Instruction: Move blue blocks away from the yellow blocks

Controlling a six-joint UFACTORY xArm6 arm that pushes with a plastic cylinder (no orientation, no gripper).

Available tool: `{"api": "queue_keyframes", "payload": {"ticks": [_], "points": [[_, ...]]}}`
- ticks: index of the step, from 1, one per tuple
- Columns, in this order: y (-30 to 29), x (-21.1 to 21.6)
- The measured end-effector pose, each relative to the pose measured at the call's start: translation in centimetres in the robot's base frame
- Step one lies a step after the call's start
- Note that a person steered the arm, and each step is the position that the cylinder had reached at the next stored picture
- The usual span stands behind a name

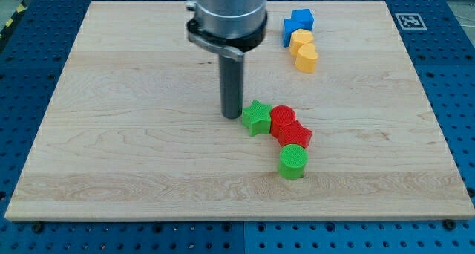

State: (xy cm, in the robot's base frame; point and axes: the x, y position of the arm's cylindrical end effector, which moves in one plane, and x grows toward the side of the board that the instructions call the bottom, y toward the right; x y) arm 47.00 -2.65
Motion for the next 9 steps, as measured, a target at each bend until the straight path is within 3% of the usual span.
{"api": "queue_keyframes", "payload": {"ticks": [1, 3, 9], "points": [[-2.9, -0.3], [-4.8, -5.4], [7.4, -25.0]]}}
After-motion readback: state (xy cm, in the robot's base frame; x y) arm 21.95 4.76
